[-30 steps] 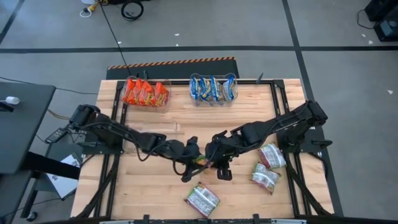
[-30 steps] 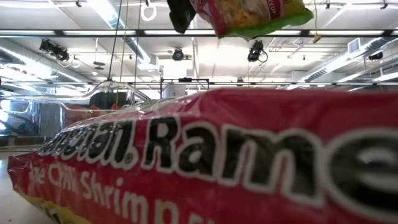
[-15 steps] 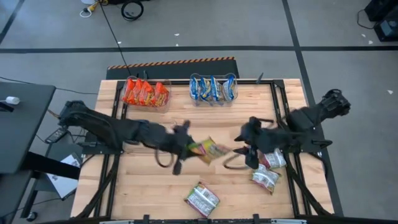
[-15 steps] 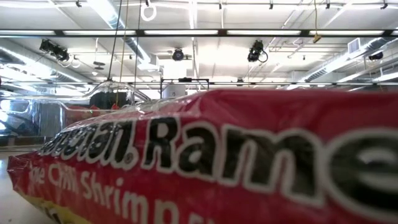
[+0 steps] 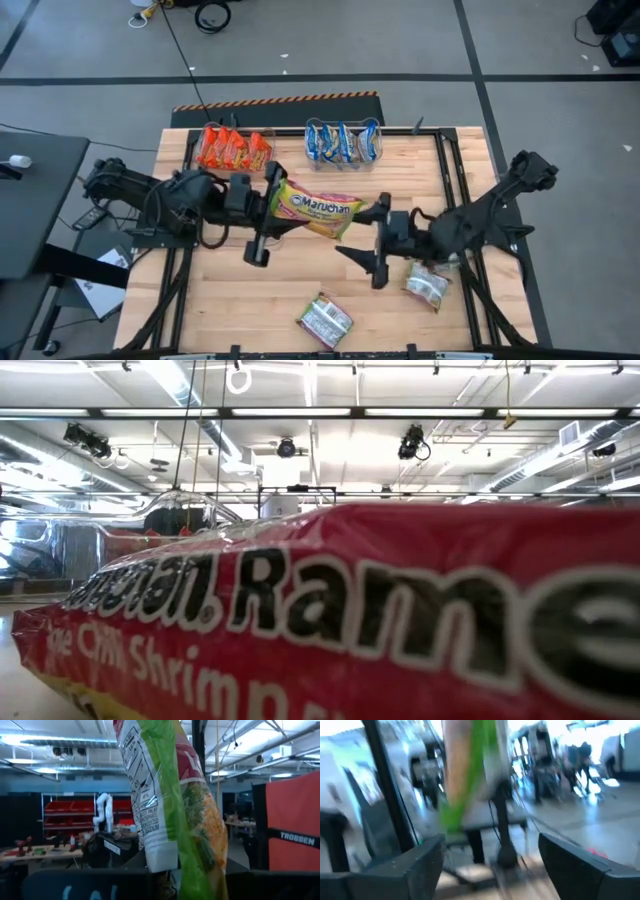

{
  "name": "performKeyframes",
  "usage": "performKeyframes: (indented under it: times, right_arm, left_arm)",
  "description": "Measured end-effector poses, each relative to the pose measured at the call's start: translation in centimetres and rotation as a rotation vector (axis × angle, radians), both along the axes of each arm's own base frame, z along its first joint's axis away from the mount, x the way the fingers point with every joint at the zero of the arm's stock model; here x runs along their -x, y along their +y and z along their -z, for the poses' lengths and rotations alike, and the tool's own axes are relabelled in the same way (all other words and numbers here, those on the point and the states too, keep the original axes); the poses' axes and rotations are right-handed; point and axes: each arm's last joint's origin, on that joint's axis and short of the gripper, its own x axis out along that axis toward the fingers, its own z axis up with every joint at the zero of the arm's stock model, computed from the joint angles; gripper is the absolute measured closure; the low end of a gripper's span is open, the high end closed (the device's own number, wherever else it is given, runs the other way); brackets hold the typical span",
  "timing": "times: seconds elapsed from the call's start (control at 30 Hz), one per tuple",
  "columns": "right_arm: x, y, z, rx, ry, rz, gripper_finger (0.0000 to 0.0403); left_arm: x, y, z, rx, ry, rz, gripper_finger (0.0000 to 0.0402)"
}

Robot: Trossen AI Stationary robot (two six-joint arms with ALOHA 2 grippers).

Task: Sort Maruchan noodles
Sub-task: Put the yellow noodle pack into the bottom transparent bin

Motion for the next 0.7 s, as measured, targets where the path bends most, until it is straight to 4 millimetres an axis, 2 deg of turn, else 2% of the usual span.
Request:
performKeyframes:
  times: [0.17,0.4,0.53,0.7]
  right_arm:
    - [-0.9,-0.7,-1.4,-0.015,-0.156,-0.061,0.0064]
    - [-1.6,-1.6,-1.9,-0.002,-0.25,-0.146,0.0079]
    - [-1.9,-2.1,-1.8,-0.027,-0.238,-0.126,0.0108]
    - [-1.9,-2.1,-1.8,-0.036,-0.242,-0.124,0.0185]
  left_arm:
    - [-0.3,-0.1,0.1,-0.001,-0.01,0.01,0.0345]
    - [-1.8,-0.6,1.2,0.002,0.005,-0.008,0.0345]
    - [-2.5,-0.8,1.9,0.002,0.028,-0.025,0.0345]
    - [-2.5,-0.8,1.8,0.0,0.021,-0.027,0.0345]
